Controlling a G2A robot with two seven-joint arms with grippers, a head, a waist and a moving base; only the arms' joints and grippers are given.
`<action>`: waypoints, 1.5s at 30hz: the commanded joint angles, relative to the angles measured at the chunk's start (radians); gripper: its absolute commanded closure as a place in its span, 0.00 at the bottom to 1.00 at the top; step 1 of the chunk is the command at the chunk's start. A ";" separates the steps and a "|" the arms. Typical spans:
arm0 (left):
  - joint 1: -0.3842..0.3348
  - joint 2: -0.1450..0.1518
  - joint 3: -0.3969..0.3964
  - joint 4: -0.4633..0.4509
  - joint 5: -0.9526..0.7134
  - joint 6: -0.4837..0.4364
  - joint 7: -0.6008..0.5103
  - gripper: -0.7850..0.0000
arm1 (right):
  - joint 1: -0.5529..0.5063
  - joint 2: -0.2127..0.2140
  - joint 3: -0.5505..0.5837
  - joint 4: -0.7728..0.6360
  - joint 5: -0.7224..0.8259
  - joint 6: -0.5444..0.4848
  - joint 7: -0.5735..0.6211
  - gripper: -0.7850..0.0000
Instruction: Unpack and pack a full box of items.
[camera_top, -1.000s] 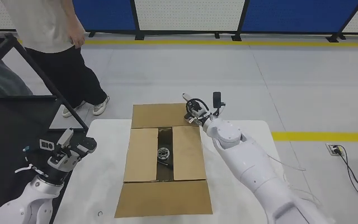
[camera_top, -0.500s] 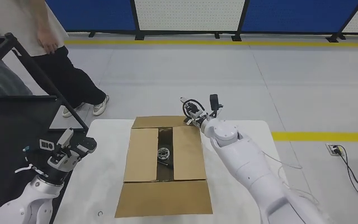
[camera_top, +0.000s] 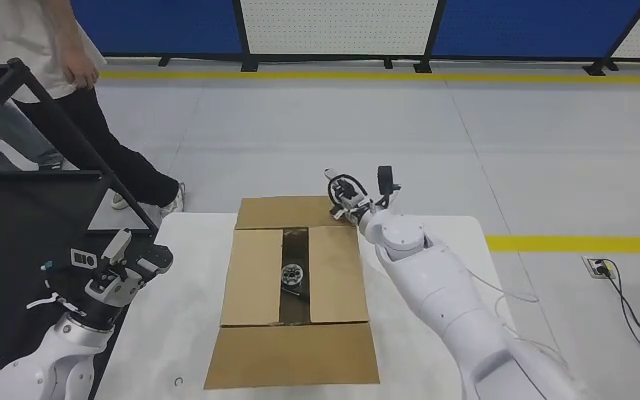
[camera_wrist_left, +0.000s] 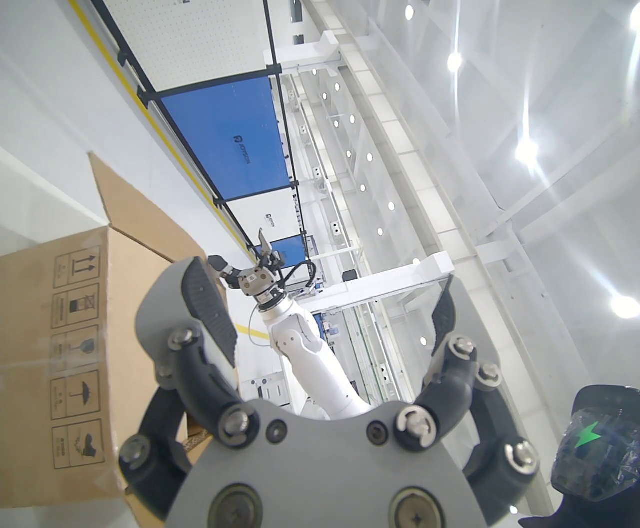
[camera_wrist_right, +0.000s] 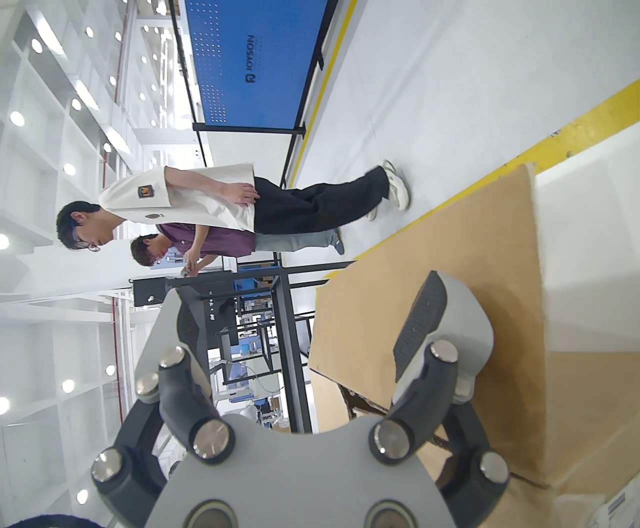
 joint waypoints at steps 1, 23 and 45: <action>0.000 0.000 0.000 0.000 0.000 0.000 0.000 0.00 | -0.002 0.002 0.012 -0.004 0.002 -0.040 -0.001 0.00; 0.000 0.000 0.000 0.000 0.000 0.000 0.000 0.00 | -0.285 0.121 0.186 -0.569 -0.173 -0.220 -0.038 0.00; 0.034 -0.001 -0.021 0.005 0.004 -0.016 0.010 0.00 | -0.295 0.137 0.192 -0.632 -0.195 -0.146 0.219 0.00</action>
